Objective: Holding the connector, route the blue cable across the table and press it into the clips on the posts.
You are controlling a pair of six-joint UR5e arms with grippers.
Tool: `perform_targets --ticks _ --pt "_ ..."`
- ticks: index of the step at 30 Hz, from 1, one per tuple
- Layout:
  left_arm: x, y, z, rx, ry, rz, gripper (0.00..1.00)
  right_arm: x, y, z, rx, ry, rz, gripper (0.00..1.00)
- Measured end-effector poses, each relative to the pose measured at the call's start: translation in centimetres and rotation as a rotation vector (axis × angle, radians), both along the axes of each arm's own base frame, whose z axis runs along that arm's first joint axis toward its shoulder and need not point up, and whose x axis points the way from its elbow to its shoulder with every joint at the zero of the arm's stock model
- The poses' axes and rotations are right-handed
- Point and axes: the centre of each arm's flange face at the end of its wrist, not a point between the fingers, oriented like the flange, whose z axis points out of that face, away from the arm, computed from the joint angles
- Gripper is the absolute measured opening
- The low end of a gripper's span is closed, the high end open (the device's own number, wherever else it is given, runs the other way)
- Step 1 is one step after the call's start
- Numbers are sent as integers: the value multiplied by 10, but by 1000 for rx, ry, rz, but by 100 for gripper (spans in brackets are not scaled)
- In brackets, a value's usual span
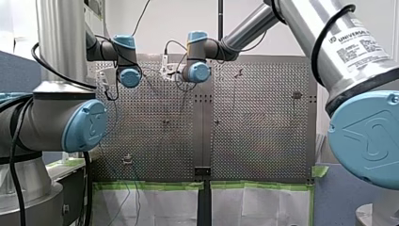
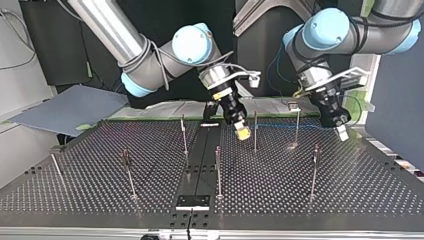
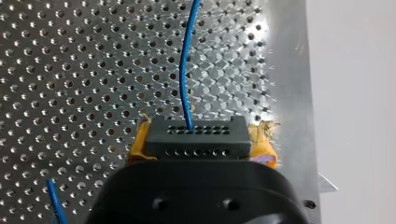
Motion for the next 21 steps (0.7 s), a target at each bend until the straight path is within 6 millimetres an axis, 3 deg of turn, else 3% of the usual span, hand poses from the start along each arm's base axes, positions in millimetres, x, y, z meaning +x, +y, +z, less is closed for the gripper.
perform_targets --ticks 9,21 --pt "30 6 1 5 -4 -27 0 14 -16 -14 20 25 -7 0" --pt "56 21 1 -1 -33 -40 0 21 -36 20 -23 -27 -16 0"
